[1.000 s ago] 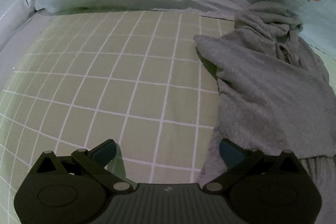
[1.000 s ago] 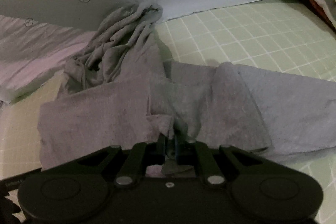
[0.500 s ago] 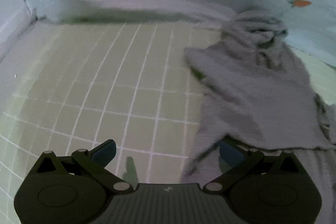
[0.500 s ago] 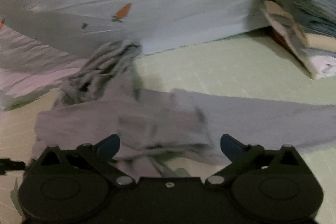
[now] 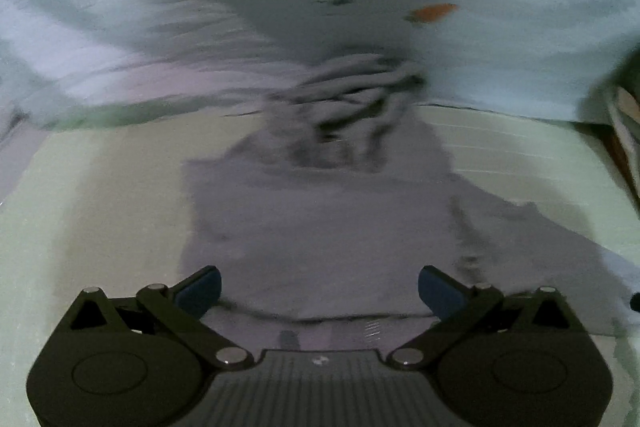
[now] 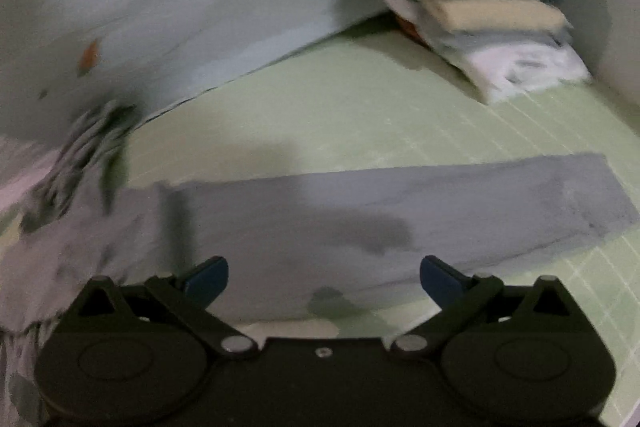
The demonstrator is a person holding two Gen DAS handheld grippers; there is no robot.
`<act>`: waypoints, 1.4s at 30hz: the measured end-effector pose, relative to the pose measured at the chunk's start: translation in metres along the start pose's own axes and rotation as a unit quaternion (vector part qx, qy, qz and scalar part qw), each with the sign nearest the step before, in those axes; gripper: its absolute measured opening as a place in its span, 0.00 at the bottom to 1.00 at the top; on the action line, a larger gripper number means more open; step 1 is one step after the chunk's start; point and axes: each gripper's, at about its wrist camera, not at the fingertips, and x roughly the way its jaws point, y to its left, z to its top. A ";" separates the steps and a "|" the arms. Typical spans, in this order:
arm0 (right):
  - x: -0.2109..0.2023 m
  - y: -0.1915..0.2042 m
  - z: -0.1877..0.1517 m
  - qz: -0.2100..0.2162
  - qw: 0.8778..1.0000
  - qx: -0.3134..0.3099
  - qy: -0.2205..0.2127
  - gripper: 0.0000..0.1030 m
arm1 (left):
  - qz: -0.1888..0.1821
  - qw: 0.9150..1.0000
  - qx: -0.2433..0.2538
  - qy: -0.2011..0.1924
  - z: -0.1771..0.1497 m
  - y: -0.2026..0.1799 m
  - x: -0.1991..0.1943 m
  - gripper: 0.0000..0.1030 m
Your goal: Fold clothes
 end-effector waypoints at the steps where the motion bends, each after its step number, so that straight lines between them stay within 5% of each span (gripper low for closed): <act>1: 0.004 -0.011 0.004 -0.003 1.000 0.009 0.001 1.00 | -0.007 1.000 0.008 -0.003 0.004 -0.011 0.004 1.00; 6: 0.032 -0.051 0.024 -0.030 0.999 0.042 0.011 1.00 | -0.033 0.999 0.031 0.008 0.019 -0.054 0.033 0.98; 12: 0.060 -0.071 0.037 -0.040 0.997 0.065 0.032 1.00 | -0.058 0.996 0.048 0.050 0.028 -0.085 0.070 0.69; 14: 0.062 -0.066 0.034 -0.052 0.997 0.051 0.031 1.00 | -0.064 0.995 0.048 0.064 0.027 -0.085 0.079 0.50; 16: 0.065 -0.060 0.032 -0.065 0.997 0.038 0.030 1.00 | -0.080 0.994 0.038 0.066 0.027 -0.081 0.082 0.15; 19: 0.069 -0.048 0.029 -0.078 0.996 0.007 0.036 1.00 | -0.083 0.994 0.048 0.048 0.031 -0.075 0.076 0.00; 28: 0.073 -0.026 0.020 -0.089 0.995 -0.033 0.035 1.00 | -0.065 0.998 -0.004 0.014 0.054 -0.008 0.056 0.01; 33: 0.074 -0.022 0.020 -0.093 0.995 -0.030 0.034 1.00 | -0.084 0.996 -0.012 0.019 0.052 -0.019 0.066 0.38; 42: 0.076 -0.023 0.019 -0.090 0.995 -0.034 0.029 1.00 | -0.146 0.988 0.003 0.051 0.040 -0.060 0.087 0.47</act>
